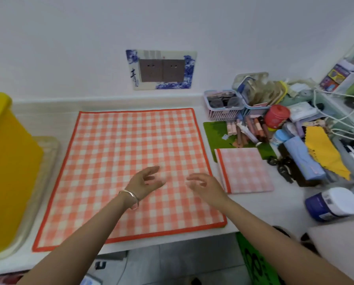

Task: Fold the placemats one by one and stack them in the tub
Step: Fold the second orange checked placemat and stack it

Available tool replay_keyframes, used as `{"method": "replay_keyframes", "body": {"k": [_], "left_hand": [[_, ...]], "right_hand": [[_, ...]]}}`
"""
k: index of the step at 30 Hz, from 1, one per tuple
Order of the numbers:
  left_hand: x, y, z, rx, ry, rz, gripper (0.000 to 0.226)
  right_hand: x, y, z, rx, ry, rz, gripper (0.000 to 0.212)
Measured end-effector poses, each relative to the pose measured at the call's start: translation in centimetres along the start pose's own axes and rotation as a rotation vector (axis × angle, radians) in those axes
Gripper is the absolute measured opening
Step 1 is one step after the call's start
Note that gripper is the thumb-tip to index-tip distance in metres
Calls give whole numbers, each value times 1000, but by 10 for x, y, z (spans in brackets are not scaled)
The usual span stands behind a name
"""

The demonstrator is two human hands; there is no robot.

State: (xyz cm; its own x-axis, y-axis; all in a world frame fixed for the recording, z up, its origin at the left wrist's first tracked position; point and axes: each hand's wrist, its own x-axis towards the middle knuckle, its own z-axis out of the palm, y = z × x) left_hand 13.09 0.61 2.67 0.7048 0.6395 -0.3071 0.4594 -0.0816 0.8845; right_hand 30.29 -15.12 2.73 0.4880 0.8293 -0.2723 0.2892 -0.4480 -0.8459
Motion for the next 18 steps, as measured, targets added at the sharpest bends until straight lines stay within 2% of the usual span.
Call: {"method": "replay_keyframes", "body": {"k": [4, 8, 9, 14, 18], "left_hand": [[-36, -43, -54, 244, -28, 20, 67], [-62, -81, -90, 616, -128, 73, 110], [-68, -91, -96, 715, -161, 74, 114], [-84, -120, -106, 882, -258, 142, 117], [-86, -126, -103, 903, -260, 150, 119]], "right_hand": [[-11, -17, 68, -6, -118, 39, 27], [-22, -23, 115, 10, -210, -10, 30], [-24, -25, 123, 2, -224, -25, 33], [-32, -27, 150, -228, -289, -164, 40], [-40, -23, 157, -368, -305, -205, 48]]}}
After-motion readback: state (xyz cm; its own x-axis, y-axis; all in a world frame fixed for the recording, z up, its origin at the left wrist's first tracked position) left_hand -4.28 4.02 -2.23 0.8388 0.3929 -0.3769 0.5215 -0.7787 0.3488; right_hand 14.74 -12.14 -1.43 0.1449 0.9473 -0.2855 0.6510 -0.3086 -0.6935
